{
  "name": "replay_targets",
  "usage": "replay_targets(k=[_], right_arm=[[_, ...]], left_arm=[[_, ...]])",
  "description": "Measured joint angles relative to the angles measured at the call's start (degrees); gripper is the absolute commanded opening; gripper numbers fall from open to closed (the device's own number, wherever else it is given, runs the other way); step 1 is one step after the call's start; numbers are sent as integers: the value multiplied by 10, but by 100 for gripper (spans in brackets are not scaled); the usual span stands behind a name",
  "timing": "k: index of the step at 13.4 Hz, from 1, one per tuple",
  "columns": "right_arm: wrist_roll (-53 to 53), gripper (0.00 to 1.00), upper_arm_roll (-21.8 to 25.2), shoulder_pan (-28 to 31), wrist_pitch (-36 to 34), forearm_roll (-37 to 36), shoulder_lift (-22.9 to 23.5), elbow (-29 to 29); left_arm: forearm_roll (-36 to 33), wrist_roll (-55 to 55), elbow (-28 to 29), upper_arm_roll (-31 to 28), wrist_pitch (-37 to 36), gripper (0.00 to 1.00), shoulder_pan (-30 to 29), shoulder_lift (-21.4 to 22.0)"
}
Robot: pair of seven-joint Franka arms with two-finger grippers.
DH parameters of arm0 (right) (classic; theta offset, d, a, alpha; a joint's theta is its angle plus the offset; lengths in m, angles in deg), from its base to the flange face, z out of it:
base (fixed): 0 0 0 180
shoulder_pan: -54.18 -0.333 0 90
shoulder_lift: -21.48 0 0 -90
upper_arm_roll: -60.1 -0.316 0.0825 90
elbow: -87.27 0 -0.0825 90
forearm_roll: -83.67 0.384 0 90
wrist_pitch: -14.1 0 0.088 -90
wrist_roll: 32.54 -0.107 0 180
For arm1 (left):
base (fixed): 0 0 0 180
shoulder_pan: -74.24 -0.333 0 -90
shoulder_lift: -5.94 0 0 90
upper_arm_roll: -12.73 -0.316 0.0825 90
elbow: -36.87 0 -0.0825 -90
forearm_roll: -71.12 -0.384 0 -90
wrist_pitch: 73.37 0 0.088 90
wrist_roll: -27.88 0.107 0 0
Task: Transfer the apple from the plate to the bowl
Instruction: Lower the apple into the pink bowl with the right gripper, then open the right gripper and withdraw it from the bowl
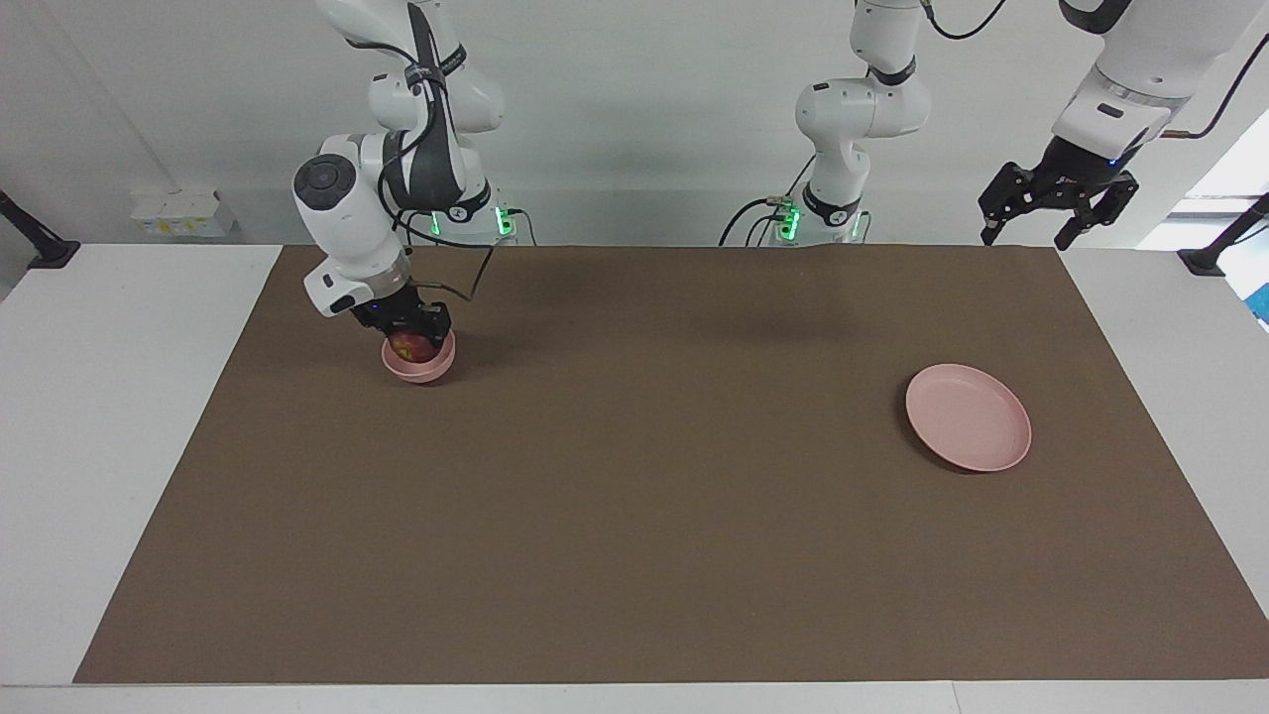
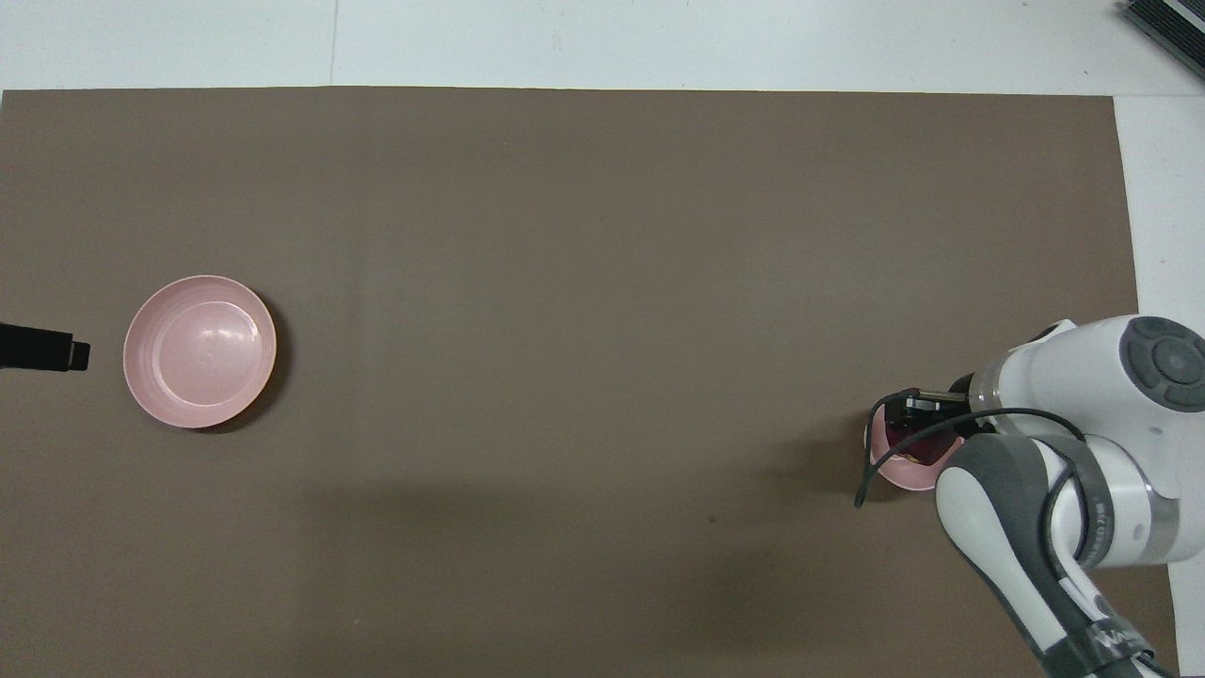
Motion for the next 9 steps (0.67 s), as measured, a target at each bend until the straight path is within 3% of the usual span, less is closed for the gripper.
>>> replay_targets(k=[2,3,4,9], right_arm=[[1,0,0,5,51,0,0,45],[1,30,-1,5,64,0,0,59],[1,99,-2,4,69,0,0,67],[22,100,-2,4,46,0,-15,48]], left_arm=[[0,0,0,0,0,100,0,0],[0,0,0,0,0,100,0,0],[0,0,0,0,0,100,0,0],[0,0,0,0,-1,100,0,0]])
